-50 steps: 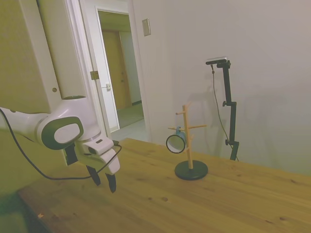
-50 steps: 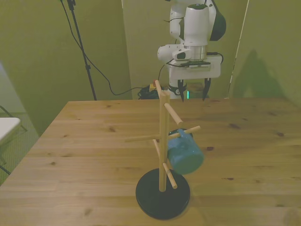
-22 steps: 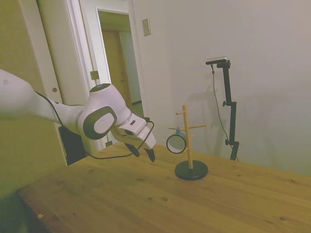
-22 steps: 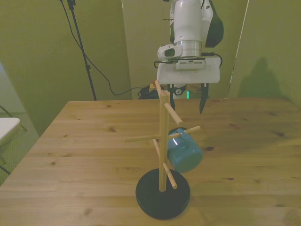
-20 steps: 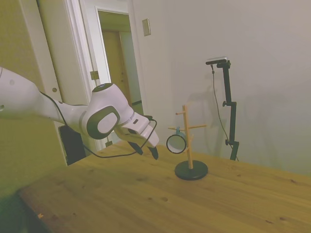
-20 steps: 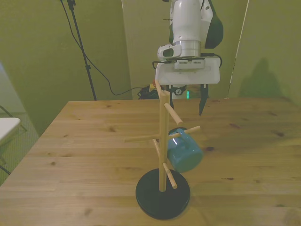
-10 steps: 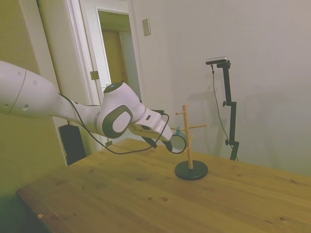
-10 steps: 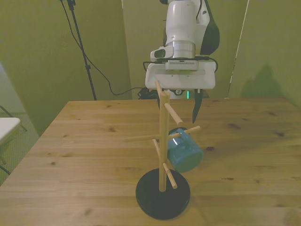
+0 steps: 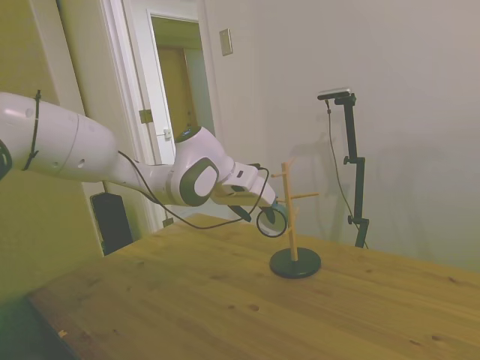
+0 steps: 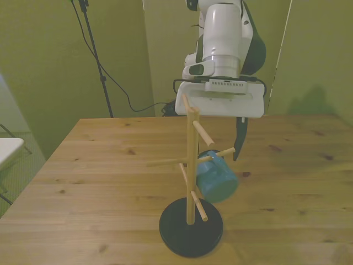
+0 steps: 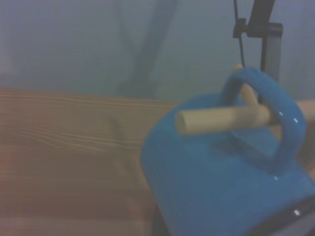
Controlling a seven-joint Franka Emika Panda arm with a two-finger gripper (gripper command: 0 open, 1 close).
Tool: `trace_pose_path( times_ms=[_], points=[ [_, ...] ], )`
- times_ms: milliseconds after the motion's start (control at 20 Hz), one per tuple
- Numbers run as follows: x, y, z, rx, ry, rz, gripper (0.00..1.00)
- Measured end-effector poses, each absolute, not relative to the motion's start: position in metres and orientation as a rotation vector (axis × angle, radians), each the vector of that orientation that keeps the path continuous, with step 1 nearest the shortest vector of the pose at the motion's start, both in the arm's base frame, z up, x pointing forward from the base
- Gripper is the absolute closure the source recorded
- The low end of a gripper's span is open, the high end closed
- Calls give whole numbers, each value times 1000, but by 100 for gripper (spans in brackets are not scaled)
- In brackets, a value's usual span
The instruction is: Unload the mug
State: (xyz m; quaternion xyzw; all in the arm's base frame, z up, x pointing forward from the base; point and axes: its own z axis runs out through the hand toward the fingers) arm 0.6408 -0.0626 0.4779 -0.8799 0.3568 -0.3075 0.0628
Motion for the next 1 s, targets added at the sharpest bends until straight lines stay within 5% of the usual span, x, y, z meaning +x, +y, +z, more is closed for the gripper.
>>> trace_pose_path(
  times_ms=[550, 1000],
  points=[
    [642, -47, 477, -2671, 1035, -930, 0],
    [629, -44, 447, -2620, 938, -1029, 0]
  ],
)
